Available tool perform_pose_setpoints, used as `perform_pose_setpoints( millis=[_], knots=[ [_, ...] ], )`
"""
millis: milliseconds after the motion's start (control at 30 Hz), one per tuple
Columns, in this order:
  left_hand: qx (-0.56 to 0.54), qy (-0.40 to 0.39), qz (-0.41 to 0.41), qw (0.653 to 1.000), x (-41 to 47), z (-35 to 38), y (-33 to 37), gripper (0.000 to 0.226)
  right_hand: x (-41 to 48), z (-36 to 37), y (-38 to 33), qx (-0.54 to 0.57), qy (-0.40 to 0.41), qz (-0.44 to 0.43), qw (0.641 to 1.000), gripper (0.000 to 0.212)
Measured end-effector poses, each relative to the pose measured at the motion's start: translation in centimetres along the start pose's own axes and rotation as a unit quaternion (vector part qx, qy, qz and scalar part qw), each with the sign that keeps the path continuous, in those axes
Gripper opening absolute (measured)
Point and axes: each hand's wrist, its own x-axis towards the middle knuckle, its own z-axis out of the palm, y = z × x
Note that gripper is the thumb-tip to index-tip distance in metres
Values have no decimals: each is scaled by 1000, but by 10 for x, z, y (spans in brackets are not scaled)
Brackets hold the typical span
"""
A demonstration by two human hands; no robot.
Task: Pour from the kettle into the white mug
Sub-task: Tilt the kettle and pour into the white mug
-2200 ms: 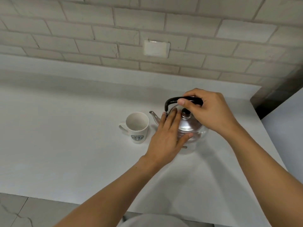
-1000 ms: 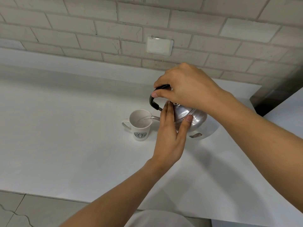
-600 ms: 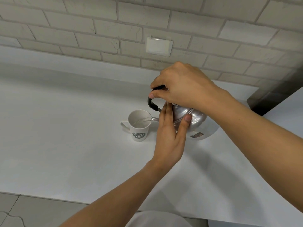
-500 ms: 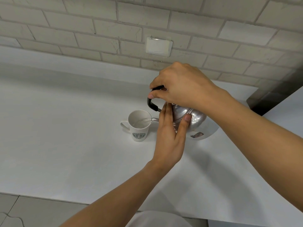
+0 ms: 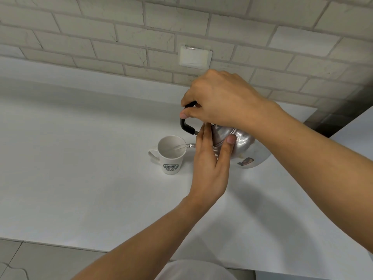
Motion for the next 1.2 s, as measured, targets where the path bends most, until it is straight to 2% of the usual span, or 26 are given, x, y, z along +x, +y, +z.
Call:
perform_pose_setpoints(
  millis=[833,1133,1200],
  knots=[
    [-34,10,-20,999,2,1,4,49,11,-1,0,-35,14,-22,999,36],
    [-55,20,-17,998,3,1,5,35,15,-3,-6,-43,-3,-27,999,35],
    [-57,20,-18,998,3,0,5,38,16,-3,-7,-46,-3,-26,999,36]
  ],
)
